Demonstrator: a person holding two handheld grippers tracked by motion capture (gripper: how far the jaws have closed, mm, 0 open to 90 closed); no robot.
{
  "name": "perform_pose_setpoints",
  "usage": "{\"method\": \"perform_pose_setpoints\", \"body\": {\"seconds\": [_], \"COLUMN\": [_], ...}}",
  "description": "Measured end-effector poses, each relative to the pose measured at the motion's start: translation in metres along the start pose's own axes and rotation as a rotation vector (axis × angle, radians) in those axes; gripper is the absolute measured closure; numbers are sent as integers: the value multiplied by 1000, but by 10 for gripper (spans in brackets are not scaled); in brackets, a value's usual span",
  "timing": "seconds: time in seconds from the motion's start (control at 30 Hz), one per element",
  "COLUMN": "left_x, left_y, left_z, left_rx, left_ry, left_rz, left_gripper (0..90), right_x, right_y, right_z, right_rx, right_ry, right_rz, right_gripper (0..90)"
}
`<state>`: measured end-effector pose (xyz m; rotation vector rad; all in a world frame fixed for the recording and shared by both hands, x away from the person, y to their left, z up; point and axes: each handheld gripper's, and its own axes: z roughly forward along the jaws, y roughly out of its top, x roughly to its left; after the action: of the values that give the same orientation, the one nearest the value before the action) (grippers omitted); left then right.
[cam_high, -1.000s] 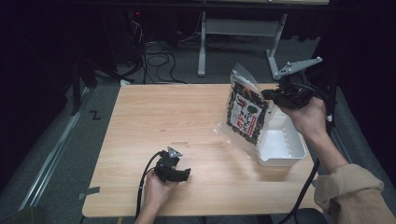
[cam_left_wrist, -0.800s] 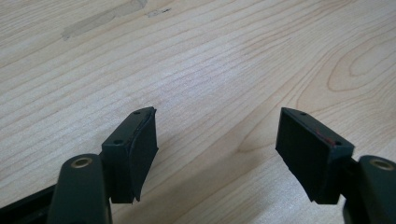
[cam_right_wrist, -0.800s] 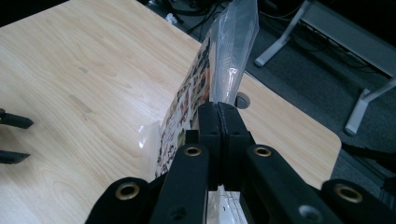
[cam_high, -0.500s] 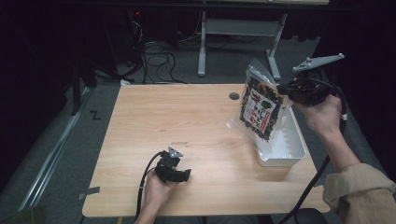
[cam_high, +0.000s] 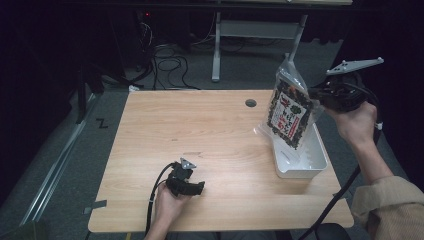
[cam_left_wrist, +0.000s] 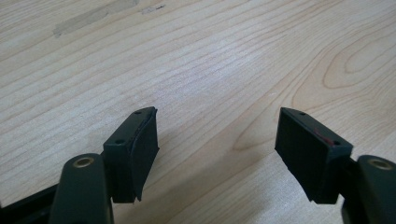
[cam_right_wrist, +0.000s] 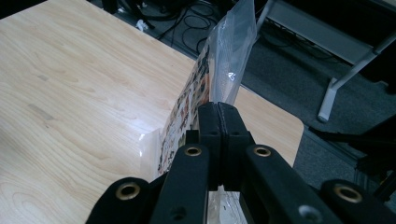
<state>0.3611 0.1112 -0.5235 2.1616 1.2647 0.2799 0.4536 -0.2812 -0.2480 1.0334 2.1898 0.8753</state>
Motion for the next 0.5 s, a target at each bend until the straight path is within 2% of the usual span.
{"method": "perform_pose_setpoints", "body": {"seconds": [0.5], "left_x": [-1], "left_y": [0], "left_z": [-1], "left_rx": [-5], "left_ry": [-6], "left_rz": [-5], "left_gripper": [307], "right_x": [-18], "right_y": [-12], "right_z": [-10], "right_rx": [-10], "right_ry": [-52], "right_rz": [39], "right_gripper": [900]}}
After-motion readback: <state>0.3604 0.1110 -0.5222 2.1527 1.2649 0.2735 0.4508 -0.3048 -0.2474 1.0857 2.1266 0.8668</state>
